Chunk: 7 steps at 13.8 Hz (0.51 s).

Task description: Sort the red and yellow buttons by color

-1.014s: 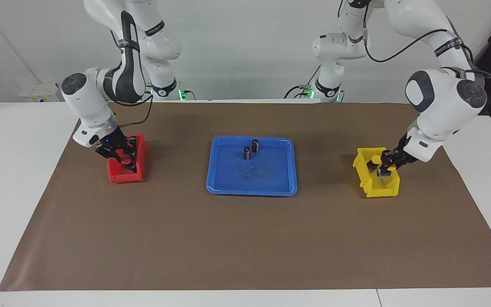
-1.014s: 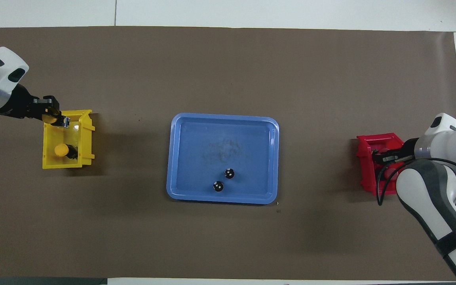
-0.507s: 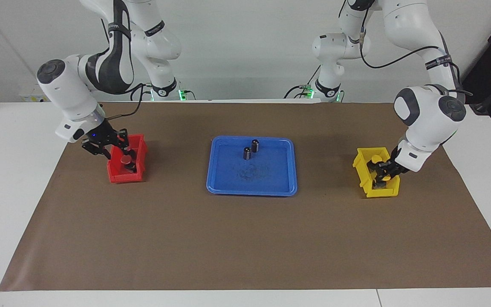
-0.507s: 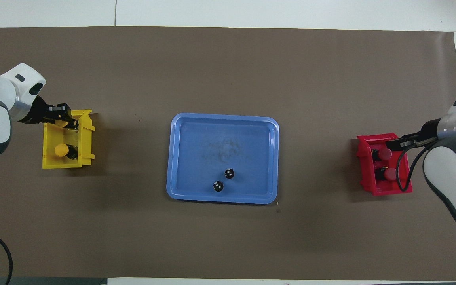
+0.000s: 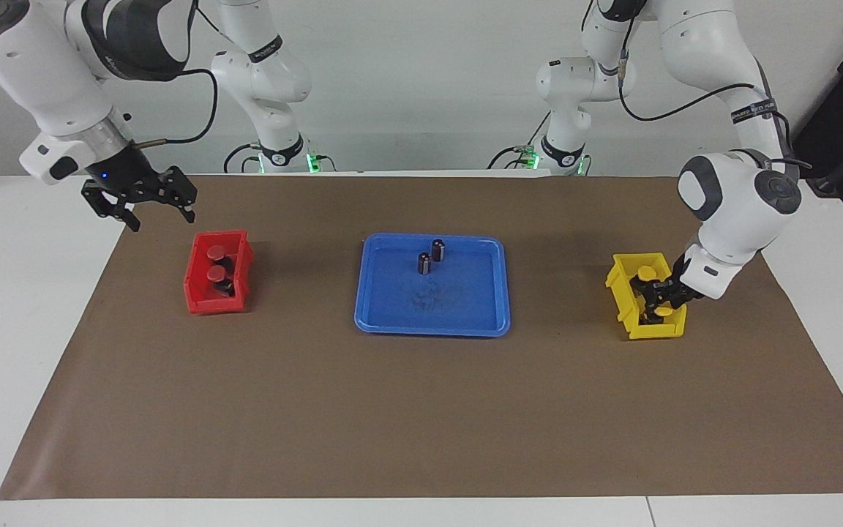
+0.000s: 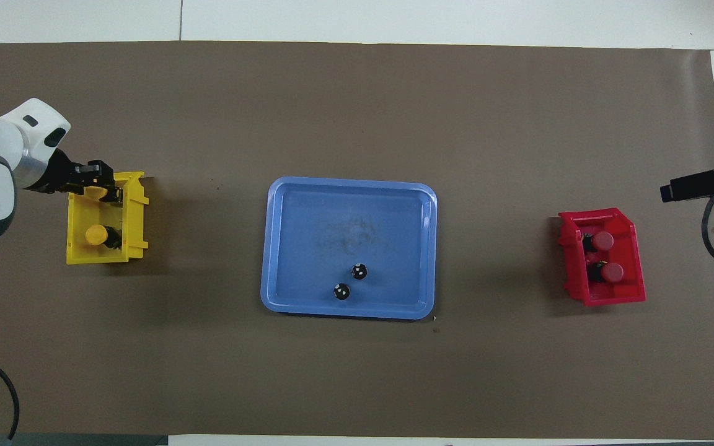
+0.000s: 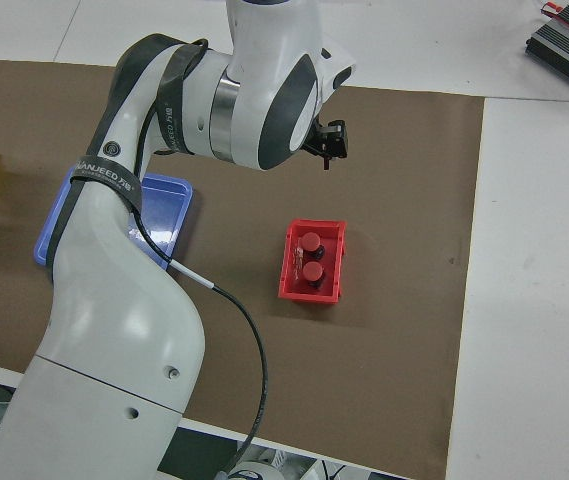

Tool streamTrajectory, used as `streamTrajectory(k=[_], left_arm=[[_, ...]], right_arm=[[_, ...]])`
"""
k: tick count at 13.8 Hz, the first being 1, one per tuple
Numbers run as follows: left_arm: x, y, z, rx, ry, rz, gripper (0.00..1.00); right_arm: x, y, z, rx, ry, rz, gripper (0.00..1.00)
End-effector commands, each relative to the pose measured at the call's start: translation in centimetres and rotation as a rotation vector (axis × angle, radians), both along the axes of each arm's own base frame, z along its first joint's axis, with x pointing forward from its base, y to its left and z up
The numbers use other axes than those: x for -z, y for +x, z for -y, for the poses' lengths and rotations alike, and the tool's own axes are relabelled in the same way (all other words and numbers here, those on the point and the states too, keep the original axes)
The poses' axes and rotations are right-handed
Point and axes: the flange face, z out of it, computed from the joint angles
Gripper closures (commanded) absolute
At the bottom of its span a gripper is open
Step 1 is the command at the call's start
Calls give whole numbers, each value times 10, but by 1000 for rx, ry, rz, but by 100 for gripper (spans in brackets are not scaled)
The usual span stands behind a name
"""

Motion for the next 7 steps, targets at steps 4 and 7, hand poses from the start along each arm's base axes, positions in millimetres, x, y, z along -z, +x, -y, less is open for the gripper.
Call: streamTrajectory(k=[4, 7], left_arm=[[-133, -7, 27, 111, 52, -10, 0], [-181, -39, 49, 229, 85, -2, 0]], right_arm=[[-30, 18, 22, 101, -64, -77, 0], [-33, 9, 22, 149, -64, -80, 0]])
